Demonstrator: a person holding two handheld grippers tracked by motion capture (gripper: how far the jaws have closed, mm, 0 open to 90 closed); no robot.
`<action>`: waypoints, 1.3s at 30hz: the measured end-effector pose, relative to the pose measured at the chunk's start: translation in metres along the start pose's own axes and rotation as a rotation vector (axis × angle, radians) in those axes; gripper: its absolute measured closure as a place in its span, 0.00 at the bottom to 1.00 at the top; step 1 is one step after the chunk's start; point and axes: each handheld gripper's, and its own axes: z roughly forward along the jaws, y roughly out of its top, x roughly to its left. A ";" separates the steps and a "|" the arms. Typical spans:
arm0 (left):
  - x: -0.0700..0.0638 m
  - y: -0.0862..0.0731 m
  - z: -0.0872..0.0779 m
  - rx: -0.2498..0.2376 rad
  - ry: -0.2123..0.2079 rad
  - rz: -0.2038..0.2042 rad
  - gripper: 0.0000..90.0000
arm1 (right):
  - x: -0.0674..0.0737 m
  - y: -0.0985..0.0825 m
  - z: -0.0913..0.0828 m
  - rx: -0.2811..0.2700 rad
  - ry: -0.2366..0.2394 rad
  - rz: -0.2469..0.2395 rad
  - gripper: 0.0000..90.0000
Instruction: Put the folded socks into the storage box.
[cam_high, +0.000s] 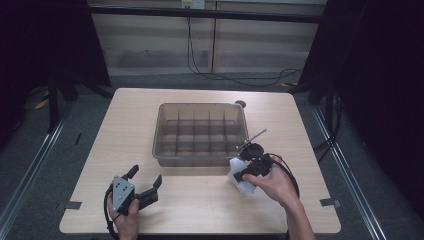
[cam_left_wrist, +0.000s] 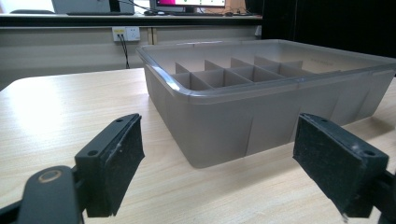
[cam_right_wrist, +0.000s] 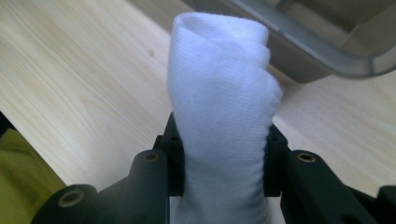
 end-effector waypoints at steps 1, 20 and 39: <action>0.000 0.000 0.000 0.000 0.001 0.000 0.18 | 0.000 0.001 -0.004 -0.008 0.006 -0.004 0.71; 0.001 0.000 0.000 -0.003 -0.005 -0.001 0.18 | -0.018 0.050 -0.045 -0.154 0.028 0.049 0.71; 0.001 -0.001 -0.002 -0.013 -0.008 -0.005 0.18 | -0.058 0.086 0.013 -0.013 -0.078 0.174 0.71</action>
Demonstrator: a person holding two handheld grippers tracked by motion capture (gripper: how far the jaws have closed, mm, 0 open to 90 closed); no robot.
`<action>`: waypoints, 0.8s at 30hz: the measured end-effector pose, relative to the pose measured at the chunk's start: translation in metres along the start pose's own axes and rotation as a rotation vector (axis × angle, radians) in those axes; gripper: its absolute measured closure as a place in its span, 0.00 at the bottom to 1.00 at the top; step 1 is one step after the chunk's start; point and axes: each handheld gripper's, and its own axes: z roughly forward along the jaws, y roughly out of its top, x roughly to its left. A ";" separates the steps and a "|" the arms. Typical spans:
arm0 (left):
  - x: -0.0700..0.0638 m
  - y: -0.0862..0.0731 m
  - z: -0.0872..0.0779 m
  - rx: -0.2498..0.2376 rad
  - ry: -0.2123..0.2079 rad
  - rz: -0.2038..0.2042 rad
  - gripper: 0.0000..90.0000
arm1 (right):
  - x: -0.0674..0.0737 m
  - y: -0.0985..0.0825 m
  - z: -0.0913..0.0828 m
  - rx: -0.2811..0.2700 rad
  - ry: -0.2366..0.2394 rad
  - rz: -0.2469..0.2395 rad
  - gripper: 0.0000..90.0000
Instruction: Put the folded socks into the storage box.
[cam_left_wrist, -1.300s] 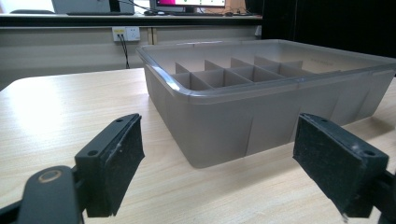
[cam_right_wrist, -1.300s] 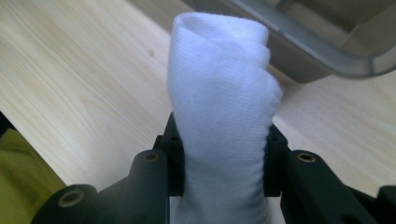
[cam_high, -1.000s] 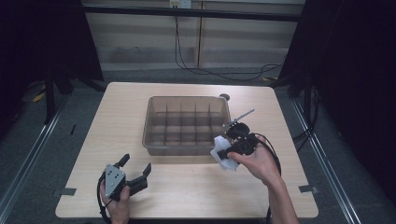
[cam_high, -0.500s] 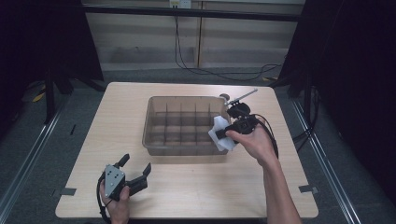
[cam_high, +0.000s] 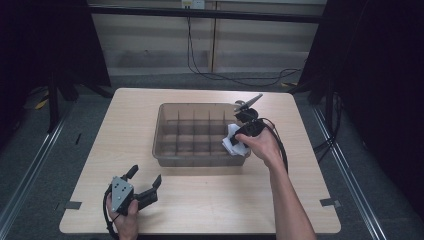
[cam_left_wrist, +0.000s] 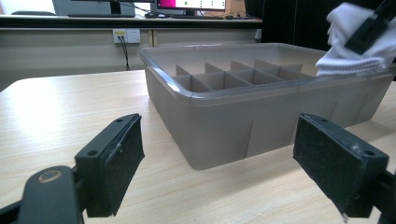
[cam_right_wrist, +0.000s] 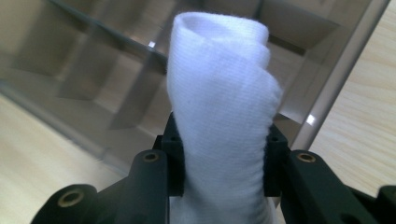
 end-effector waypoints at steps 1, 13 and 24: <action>0.000 0.000 0.000 -0.001 0.000 0.000 0.18 | 0.000 0.000 0.005 0.007 -0.012 -0.001 0.71; 0.000 0.000 0.000 0.000 -0.002 0.002 0.18 | 0.007 0.005 0.024 0.076 -0.107 -0.006 0.71; 0.000 0.000 0.000 -0.003 -0.006 -0.004 0.18 | 0.011 0.005 0.037 0.133 -0.208 -0.029 0.71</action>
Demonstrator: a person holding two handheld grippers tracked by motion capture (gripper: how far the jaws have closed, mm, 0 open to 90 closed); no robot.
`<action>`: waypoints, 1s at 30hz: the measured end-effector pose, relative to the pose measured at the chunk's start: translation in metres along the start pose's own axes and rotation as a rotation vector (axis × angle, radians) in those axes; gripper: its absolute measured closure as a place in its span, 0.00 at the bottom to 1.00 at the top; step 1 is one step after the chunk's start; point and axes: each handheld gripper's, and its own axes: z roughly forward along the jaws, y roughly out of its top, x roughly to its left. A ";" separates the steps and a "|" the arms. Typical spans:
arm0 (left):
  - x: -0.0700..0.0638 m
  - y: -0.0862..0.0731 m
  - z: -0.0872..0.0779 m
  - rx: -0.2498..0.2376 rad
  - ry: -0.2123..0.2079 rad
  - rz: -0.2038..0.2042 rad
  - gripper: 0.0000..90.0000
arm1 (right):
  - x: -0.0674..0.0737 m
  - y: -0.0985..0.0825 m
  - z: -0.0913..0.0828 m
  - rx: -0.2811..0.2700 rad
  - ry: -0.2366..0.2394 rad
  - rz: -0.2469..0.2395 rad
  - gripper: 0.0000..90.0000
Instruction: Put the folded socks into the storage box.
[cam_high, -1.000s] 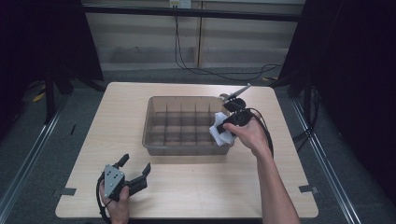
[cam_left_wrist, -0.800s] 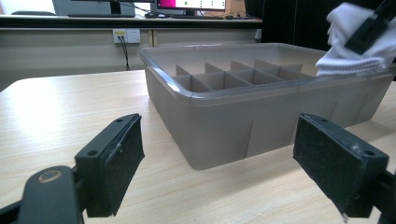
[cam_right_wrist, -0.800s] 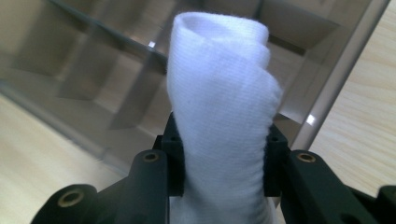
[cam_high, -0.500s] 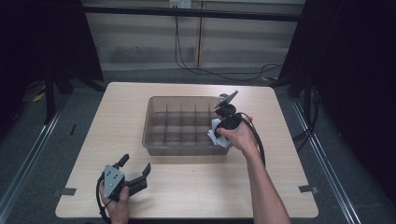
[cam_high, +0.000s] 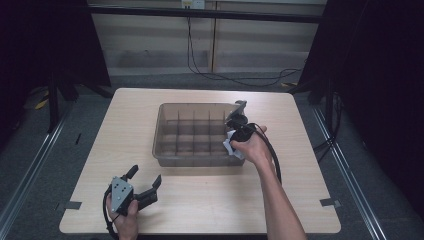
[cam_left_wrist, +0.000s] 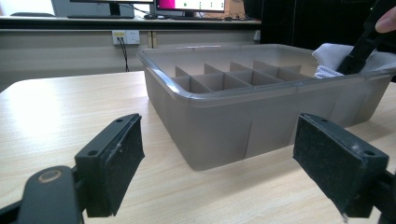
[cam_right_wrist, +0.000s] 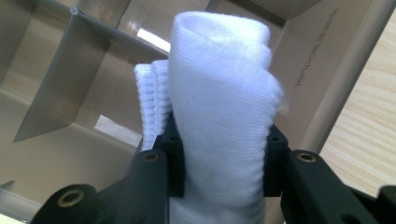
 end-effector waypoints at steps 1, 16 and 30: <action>0.000 0.000 0.000 0.001 0.001 0.000 0.18 | 0.000 0.000 0.000 0.001 -0.004 0.000 0.70; 0.001 0.000 0.000 -0.001 0.004 0.003 0.18 | -0.001 -0.005 -0.006 -0.063 0.022 -0.036 0.61; 0.000 0.000 -0.001 -0.001 0.008 0.005 0.18 | -0.007 -0.007 -0.028 -0.150 0.097 -0.034 0.41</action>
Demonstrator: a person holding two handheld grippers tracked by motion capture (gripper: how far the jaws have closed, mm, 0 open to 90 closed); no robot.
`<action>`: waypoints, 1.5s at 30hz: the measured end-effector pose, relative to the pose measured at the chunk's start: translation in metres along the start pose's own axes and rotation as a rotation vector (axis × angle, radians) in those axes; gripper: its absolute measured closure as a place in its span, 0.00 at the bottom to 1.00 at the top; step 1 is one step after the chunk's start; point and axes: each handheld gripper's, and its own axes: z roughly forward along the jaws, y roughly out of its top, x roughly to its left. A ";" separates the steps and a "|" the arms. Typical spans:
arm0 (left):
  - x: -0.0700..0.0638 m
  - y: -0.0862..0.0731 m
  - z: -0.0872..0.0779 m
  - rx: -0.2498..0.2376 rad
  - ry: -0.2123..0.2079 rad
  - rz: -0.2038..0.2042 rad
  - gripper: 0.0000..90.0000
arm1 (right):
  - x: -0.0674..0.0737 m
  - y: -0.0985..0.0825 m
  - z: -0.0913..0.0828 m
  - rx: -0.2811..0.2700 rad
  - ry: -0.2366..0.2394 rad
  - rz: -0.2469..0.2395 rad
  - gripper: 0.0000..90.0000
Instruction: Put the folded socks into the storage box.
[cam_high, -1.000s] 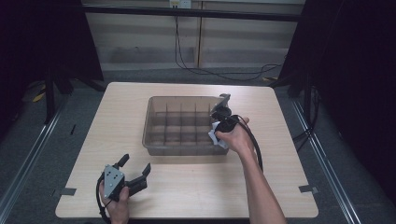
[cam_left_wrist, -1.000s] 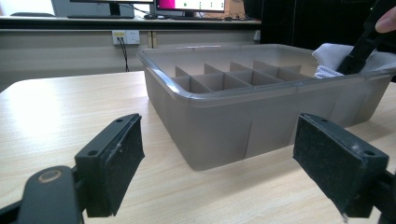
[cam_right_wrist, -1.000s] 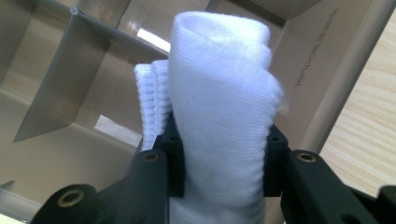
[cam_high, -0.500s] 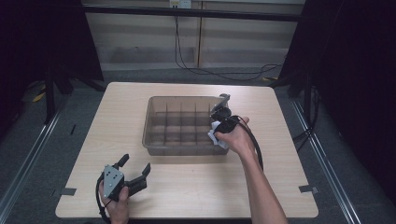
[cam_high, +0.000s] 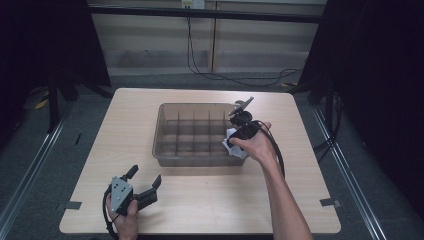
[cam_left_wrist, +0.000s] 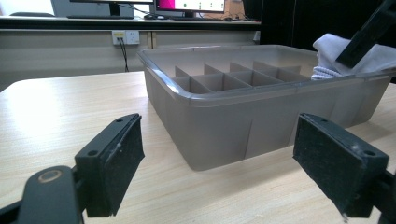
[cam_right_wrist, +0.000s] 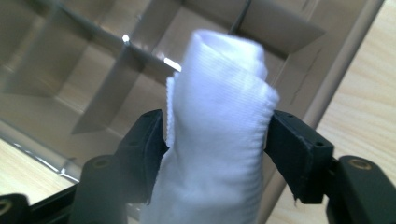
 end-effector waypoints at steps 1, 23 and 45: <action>0.000 0.000 0.000 0.000 0.000 0.001 0.18 | -0.001 0.000 -0.003 -0.005 0.008 0.002 0.41; 0.000 0.000 0.000 -0.001 -0.008 0.005 0.18 | 0.009 0.017 0.014 0.169 -0.060 0.011 0.70; 0.000 0.000 0.000 -0.004 -0.009 0.003 0.18 | 0.010 0.022 0.031 0.343 -0.071 0.008 0.83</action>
